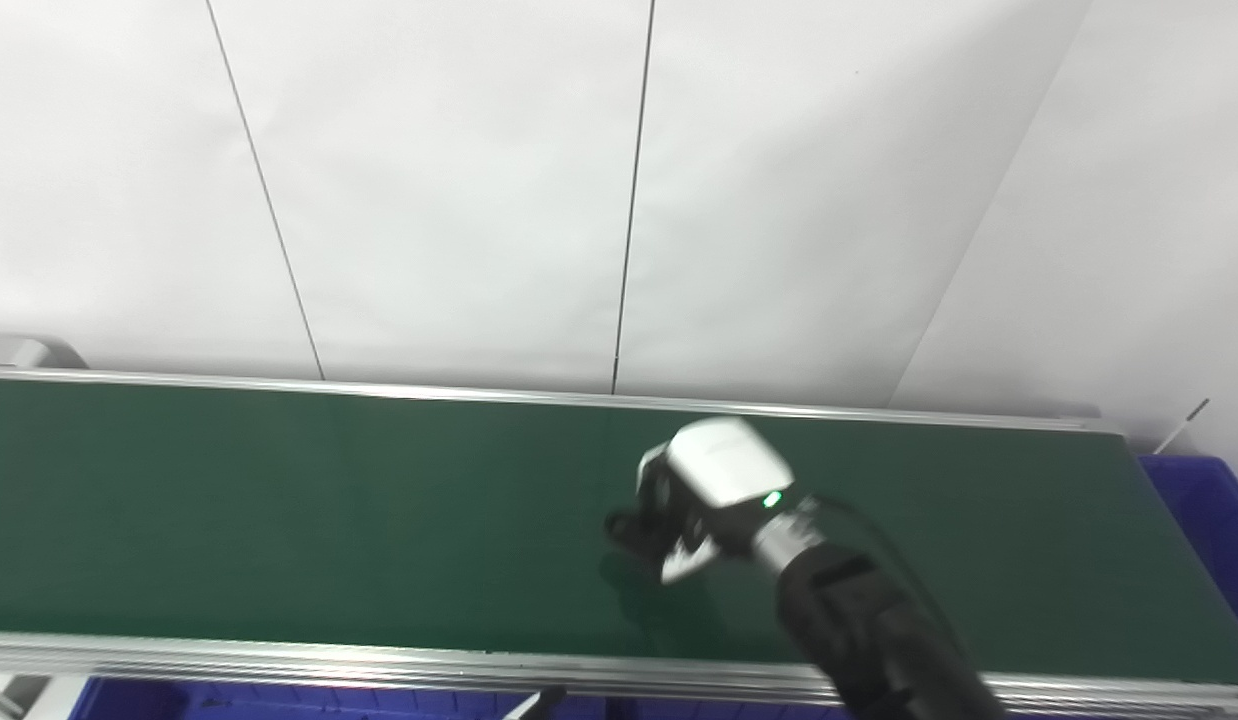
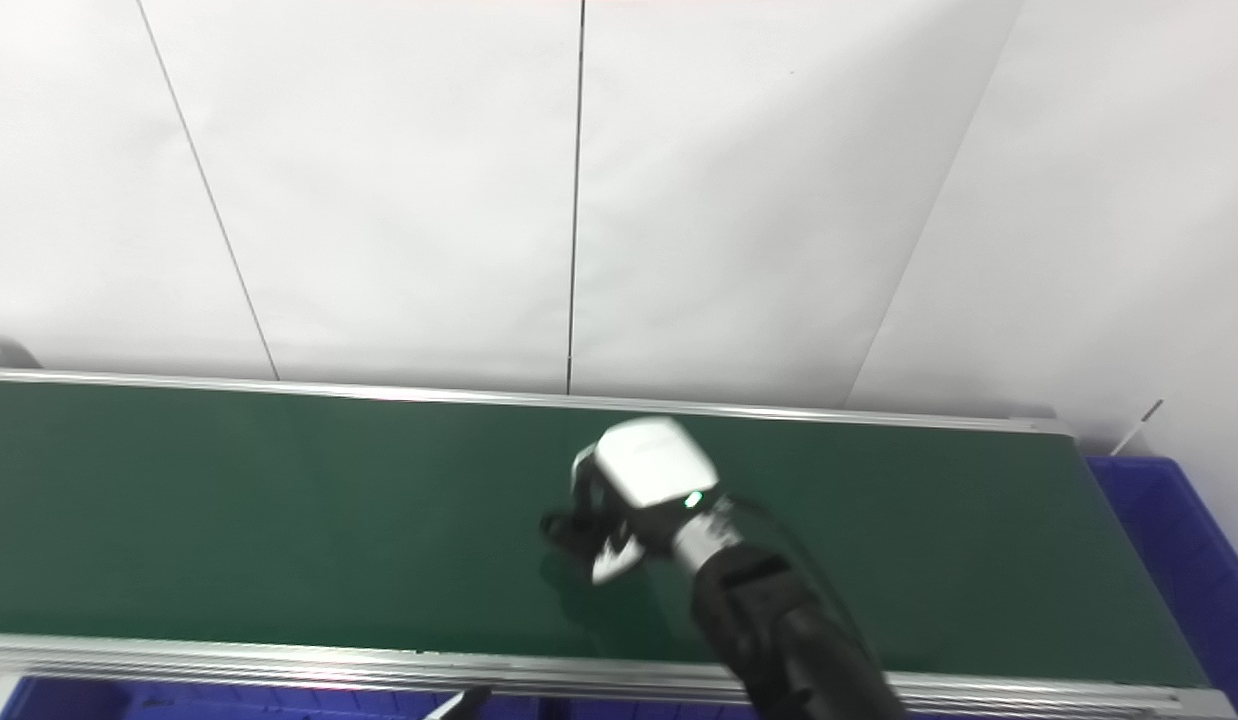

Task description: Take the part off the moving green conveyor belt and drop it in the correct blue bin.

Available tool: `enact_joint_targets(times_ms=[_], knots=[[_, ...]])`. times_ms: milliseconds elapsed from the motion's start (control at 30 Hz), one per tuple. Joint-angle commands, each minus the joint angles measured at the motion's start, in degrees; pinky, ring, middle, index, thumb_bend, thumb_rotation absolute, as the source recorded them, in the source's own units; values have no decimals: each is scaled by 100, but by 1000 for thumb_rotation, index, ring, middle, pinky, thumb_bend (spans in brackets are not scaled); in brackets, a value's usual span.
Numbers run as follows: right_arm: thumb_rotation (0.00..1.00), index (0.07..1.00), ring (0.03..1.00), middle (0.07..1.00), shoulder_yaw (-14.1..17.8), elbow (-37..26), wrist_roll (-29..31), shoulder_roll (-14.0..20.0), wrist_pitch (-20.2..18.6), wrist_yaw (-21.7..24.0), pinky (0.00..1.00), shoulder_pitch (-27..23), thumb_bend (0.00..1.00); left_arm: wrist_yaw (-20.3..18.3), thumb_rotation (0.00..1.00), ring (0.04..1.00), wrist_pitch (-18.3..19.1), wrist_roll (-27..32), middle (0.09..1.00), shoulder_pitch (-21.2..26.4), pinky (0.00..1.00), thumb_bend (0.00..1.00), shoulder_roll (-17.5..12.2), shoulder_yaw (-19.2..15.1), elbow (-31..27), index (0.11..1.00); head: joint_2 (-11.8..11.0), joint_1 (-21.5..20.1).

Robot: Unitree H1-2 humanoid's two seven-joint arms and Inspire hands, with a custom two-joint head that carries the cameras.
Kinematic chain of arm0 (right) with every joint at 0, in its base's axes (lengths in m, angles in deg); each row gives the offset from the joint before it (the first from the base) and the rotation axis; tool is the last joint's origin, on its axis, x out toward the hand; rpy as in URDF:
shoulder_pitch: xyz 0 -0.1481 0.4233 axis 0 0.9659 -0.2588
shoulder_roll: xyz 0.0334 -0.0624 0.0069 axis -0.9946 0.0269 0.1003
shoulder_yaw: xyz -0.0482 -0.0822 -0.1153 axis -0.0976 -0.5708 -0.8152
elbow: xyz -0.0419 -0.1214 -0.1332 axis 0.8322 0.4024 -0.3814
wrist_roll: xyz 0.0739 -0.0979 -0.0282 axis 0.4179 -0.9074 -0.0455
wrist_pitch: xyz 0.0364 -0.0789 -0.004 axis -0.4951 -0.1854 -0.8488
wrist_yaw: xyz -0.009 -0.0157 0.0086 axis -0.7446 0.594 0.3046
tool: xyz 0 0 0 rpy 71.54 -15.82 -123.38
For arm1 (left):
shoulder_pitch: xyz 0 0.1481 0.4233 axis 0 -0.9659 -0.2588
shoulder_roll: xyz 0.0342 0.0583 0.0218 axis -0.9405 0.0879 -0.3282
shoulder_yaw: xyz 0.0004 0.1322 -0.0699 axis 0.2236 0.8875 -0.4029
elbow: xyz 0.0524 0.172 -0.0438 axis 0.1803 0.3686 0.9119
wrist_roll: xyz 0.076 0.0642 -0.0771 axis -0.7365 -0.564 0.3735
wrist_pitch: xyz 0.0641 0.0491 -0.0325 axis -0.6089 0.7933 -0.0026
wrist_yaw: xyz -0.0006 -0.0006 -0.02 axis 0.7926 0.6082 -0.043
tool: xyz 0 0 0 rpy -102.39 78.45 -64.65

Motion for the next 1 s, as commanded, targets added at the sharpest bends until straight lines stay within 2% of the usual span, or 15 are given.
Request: enact_joint_targets(times_ms=[0,200,267,367,433,467,500,567,633,667,700,833,900,933,967], knots=[[131,488,291,350,196,-445,120,18,-142,54,213,171,520,39,494,945,-194,-4,966,-43,843,971,-44,3,-209,928,-2,2],[121,486,205,286,731,-1460,338,12,-248,156,130,941,517,55,499,952,-194,-33,974,-125,847,956,-69,35,-337,936,137,-123],[120,486,209,284,884,-1783,424,-14,-315,295,139,1232,517,20,506,959,-194,3,979,-156,856,954,-75,31,-369,940,165,-183],[118,486,207,282,1029,-2056,457,-91,-281,229,140,1713,516,73,519,961,-194,-40,982,-184,861,951,-102,56,-409,944,196,-252],[117,486,211,284,1104,-2175,463,-170,-297,202,144,1976,516,74,528,965,-194,-40,985,-209,868,950,-122,55,-458,949,278,-347],[117,486,213,285,1136,-2239,505,-199,-273,169,145,2200,516,1,530,965,-194,4,985,30,869,950,43,18,-226,949,411,-468],[60,485,254,376,1160,-2294,528,-226,-254,143,188,2406,524,-103,506,961,-194,84,984,159,845,924,140,-27,-114,944,487,-532],[9,484,314,456,1183,-2385,523,-258,-241,142,242,2800,530,-252,495,956,-194,197,986,195,794,939,174,-116,-138,938,714,-679],[1,484,339,470,1179,-2471,433,-284,-270,191,265,3073,532,-364,523,965,-193,262,993,29,841,965,74,-220,-386,953,936,-840],[1,484,341,470,1179,-2503,393,-298,-272,212,268,3151,532,-425,526,966,-192,281,993,-32,846,967,51,-275,-472,955,936,-840],[0,484,345,472,1162,-2521,277,-312,-322,254,272,3326,532,-466,531,967,-192,278,994,-123,854,969,-17,-335,-630,957,1083,-888],[0,486,299,471,1133,-2453,166,-366,-300,223,231,3773,531,-707,551,965,-193,368,997,-301,870,937,-120,-537,-987,961,1253,-902],[0,489,376,458,1121,-2361,255,-383,-244,200,305,3909,529,-810,534,963,-192,399,996,-329,868,924,-118,-625,-1064,959,1325,-878],[0,499,414,419,1096,-2318,237,-387,-219,180,368,3973,526,-860,532,964,-192,401,995,-345,870,918,-118,-671,-1105,961,1368,-877],[0,500,419,416,1075,-2304,202,-390,-208,170,377,4012,526,-907,532,964,-192,401,995,-364,870,917,-114,-714,-1136,962,1387,-878]])
